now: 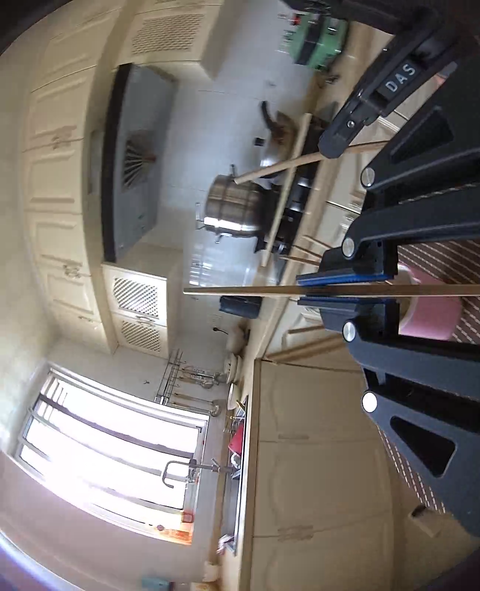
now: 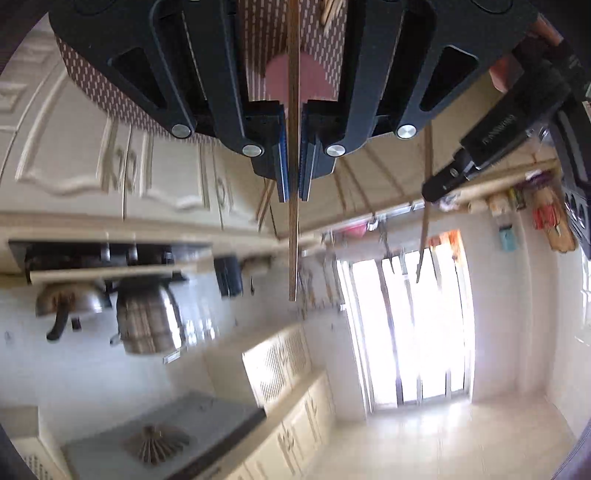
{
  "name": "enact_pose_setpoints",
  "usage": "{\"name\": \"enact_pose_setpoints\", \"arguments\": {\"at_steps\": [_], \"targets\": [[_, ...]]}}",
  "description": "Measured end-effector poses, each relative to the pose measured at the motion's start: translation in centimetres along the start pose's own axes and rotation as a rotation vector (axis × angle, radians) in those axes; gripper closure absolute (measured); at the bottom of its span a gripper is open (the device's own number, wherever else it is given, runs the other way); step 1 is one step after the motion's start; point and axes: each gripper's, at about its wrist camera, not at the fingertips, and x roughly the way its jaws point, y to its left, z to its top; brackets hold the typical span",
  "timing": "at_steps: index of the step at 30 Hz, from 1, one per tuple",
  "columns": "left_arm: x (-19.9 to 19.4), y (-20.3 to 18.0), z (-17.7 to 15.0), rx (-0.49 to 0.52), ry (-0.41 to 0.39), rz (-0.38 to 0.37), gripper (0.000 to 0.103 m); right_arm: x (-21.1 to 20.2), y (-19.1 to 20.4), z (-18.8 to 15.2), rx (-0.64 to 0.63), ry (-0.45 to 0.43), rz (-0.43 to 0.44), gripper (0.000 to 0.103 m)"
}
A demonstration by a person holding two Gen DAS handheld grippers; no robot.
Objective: Organize utensils
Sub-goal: 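Lift both held chopsticks and lower them into the pink cup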
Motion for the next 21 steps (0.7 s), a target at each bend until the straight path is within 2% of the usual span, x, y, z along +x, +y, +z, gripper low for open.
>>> {"name": "enact_pose_setpoints", "arguments": {"at_steps": [7,10,14,18,21], "targets": [[3.4,-0.3,0.2,-0.008,-0.035,0.008,0.097,3.2,0.6,1.1,-0.030,-0.059,0.015,0.097],[5.0,-0.1,0.0,-0.018,-0.061,0.069,0.097,5.5,0.8,0.9,-0.053,-0.065,-0.003,0.097],[7.4,1.2,0.3,-0.127,-0.070,0.069,0.097,7.8,0.5,0.3,0.024,-0.062,-0.027,0.097],[9.6,1.9,0.0,-0.162,-0.087,0.115,0.097,9.3,0.0,-0.4,0.085,-0.106,-0.035,0.097],[10.7,2.4,-0.3,-0.193,-0.090,0.099,0.097,10.0,0.0,-0.9,0.108,-0.137,-0.032,0.097]]}}
